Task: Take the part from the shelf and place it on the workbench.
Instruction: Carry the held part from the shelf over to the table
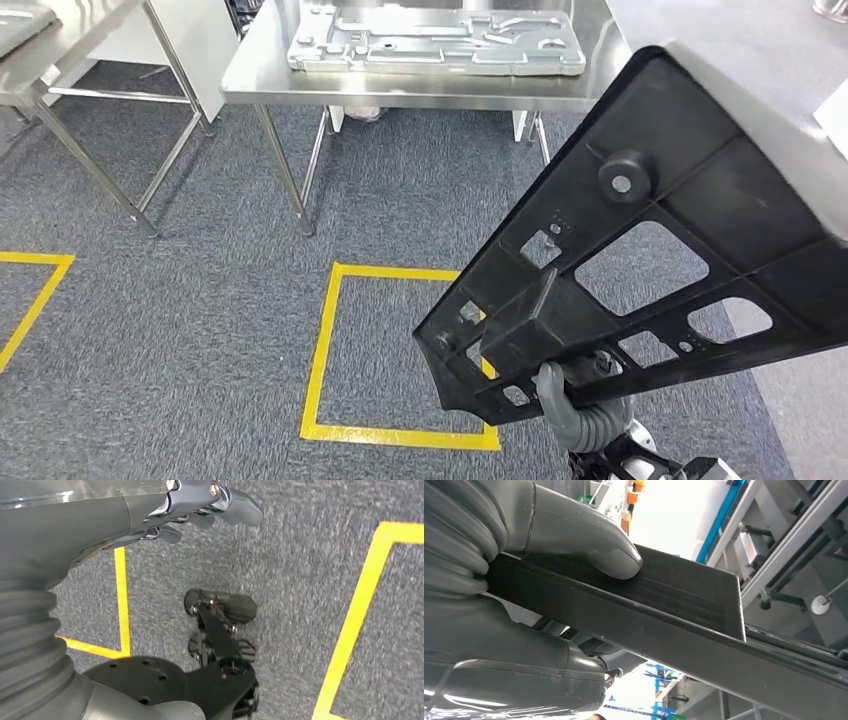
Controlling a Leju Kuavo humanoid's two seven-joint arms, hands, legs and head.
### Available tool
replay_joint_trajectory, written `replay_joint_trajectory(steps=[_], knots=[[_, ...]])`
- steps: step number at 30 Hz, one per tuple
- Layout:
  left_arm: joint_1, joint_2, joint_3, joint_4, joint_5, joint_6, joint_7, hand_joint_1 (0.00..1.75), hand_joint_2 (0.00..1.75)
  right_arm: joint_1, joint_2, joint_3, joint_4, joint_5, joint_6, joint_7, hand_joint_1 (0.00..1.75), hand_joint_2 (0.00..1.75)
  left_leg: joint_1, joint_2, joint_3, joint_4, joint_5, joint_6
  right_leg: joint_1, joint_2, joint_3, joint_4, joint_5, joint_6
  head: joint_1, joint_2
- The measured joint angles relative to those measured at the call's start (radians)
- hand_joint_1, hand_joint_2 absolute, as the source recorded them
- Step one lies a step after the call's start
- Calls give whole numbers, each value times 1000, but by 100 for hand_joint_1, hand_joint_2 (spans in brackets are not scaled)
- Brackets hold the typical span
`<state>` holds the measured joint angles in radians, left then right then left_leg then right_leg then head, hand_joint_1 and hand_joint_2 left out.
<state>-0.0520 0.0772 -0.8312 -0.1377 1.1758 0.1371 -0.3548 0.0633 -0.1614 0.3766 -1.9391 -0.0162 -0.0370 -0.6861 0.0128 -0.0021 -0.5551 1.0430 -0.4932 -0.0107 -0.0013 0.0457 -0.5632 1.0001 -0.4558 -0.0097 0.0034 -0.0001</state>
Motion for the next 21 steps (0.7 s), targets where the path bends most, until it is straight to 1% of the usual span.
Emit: replay_joint_trajectory(steps=[1, 2, 3, 4, 5, 7, 8, 9, 10, 12, 13, 14, 15, 16, 17, 18, 19, 20, 21], knots=[[-1, 1, -2, 0, -1, -1, -1, 0, 175, 2, 0, 0, 0, 1, -2, 0, 175, 175, -2, -3, 13, -32, 5, 8, 1, 2, 1, 5, 0, 8, 0, 0], [-2, 1, -5, 0, -2, -2, -2, 0, 175, 5, 0, 0, 0, 3, -3, 0, 175, 175, -2, -3, 21, -44, 2, 15, 0, 1, -1, 12, -1, 17, 0, 0], [-2, 2, -8, 0, -3, -2, -3, 0, 175, 8, 0, 0, 0, 5, -5, 0, 175, 175, -2, -2, 26, -51, 0, 22, 0, -5, -8, 30, -7, 26, 2, 0], [-2, 2, -11, 0, -3, -2, -4, 0, 175, 9, 0, 0, 0, 7, -7, 0, 175, 175, -1, 0, 32, -53, 0, 26, -1, -14, -22, 60, -23, 29, 4, 0], [-2, 2, -13, 0, -4, -3, -4, 0, 175, 9, 0, 0, 0, 9, -9, 0, 175, 175, 0, 2, 36, -54, -2, 30, -4, -24, -49, 110, -48, 34, 5, 0], [-1, 2, -17, 0, -6, -5, -4, 0, 175, 13, -1, -1, -1, 10, -15, 0, 175, 175, 0, 6, 42, -53, -10, 33, -8, -33, -125, 239, -100, 44, 7, 0], [0, 2, -18, 0, -6, -7, -4, 0, 175, 15, -2, -1, -1, 11, -18, 0, 175, 175, 0, 7, 46, -53, -15, 32, -11, -34, -157, 286, -110, 49, 7, 0], [1, 2, -20, 0, -7, -9, -4, 0, 175, 18, -2, -1, -1, 11, -19, 0, 175, 175, 0, 9, 54, -53, -21, 30, -14, -35, -173, 298, -100, 52, 7, 0], [2, 2, -21, 0, -8, -10, -4, 0, 175, 20, -2, -2, -1, 11, -20, 0, 175, 175, 0, 10, 64, -53, -29, 28, -16, -38, -167, 269, -71, 53, 7, 0], [1, 2, -26, 0, -10, -11, -4, 0, 175, 23, -4, -2, -1, 11, -20, 0, 175, 175, 1, 12, 88, -54, -46, 21, -18, -48, -116, 136, 12, 49, 8, 0], [1, 2, -28, 0, -10, -12, -4, 0, 175, 24, -4, -3, -1, 11, -20, 0, 175, 175, 1, 14, 98, -55, -55, 16, -15, -55, -94, 76, 30, 44, 7, 0], [-1, 3, -30, 0, -10, -12, -4, 0, 175, 24, -5, -3, -2, 11, -20, 0, 175, 175, 0, 16, 103, -58, -62, 9, -11, -60, -81, 40, 37, 36, 7, 0], [-2, 3, -32, 0, -10, -12, -4, 0, 175, 25, -5, -3, -2, 11, -19, 0, 175, 175, -1, 19, 110, -58, -66, 3, -8, -62, -77, 27, 31, 27, 8, 0], [-3, 4, -34, 0, -10, -12, -4, 0, 175, 26, -5, -4, -2, 11, -19, 0, 175, 175, -2, 21, 115, -58, -67, -4, -5, -61, -75, 22, 21, 18, 8, 0], [-4, 4, -36, 0, -10, -12, -4, 0, 175, 27, -5, -4, -2, 10, -17, 0, 175, 175, -2, 23, 118, -51, -66, -10, -7, -56, -67, 20, 20, 9, 8, 0], [-4, 4, -38, 0, -10, -12, -4, 0, 175, 28, -5, -4, -2, 8, -15, 0, 175, 175, -1, 22, 114, -27, -62, -14, -8, -53, -56, 16, 16, 2, 7, 0], [-6, 4, -39, 0, -10, -11, -4, 0, 175, 27, -5, -4, -2, 6, -12, 0, 175, 175, 1, 19, 93, 14, -60, -16, -8, -50, -44, 14, 9, -5, 4, 0], [-7, 4, -40, 0, -9, -11, -4, 0, 175, 26, -5, -5, -3, 5, -9, 0, 175, 175, 2, 16, 58, 73, -65, -18, -8, -49, -31, 11, 2, -11, 3, 0], [-7, 4, -41, 0, -8, -11, -4, 0, 175, 26, -5, -5, -3, 3, -5, 0, 175, 175, 2, 13, 12, 142, -81, -20, -7, -48, -19, 10, -8, -15, 0, 0]])
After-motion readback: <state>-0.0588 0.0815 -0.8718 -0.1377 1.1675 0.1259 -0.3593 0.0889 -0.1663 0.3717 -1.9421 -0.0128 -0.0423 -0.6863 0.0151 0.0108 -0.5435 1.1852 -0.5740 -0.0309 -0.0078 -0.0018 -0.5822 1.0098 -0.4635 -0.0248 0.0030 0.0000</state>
